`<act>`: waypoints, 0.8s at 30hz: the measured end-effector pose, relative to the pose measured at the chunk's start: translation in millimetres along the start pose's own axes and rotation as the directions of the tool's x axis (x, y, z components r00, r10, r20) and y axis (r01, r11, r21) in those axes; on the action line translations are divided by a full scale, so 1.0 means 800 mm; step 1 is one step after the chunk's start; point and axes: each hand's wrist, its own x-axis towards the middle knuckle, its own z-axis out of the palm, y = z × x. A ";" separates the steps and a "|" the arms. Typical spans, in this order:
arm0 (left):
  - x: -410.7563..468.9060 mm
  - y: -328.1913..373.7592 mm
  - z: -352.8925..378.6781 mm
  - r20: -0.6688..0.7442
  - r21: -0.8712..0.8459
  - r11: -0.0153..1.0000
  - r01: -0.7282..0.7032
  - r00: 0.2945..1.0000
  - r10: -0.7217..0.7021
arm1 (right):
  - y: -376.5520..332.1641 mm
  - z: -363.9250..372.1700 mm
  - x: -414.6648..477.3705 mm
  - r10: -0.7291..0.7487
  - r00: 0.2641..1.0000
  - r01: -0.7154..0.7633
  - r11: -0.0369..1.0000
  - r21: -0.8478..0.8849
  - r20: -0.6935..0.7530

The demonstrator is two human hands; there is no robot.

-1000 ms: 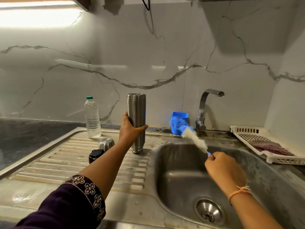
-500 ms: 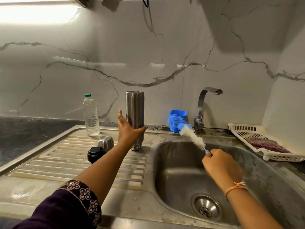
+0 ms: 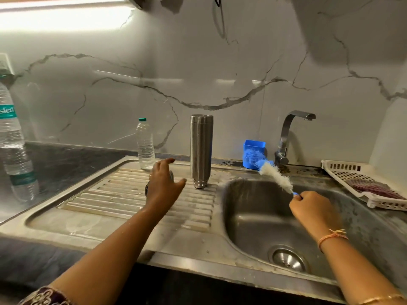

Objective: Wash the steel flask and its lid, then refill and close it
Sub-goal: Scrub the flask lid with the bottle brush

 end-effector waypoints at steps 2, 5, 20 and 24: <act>0.006 -0.020 -0.014 0.018 0.086 0.993 0.079 0.997 -0.081 | 0.003 -0.001 -0.001 0.011 1.000 -0.011 1.000 0.005 0.007; 0.010 -0.048 -0.021 0.105 0.168 0.965 0.199 0.970 -0.219 | 0.007 -0.004 -0.003 0.025 1.000 -0.025 1.000 0.013 0.005; -0.042 0.081 0.063 0.404 -0.406 0.784 0.470 0.862 -0.307 | 0.013 -0.013 0.003 0.025 0.996 -0.022 0.999 0.042 -0.082; -0.057 0.101 0.105 0.350 -0.489 0.796 0.356 0.916 -0.195 | 0.020 -0.034 0.016 -0.052 0.981 0.049 0.999 -0.020 -0.189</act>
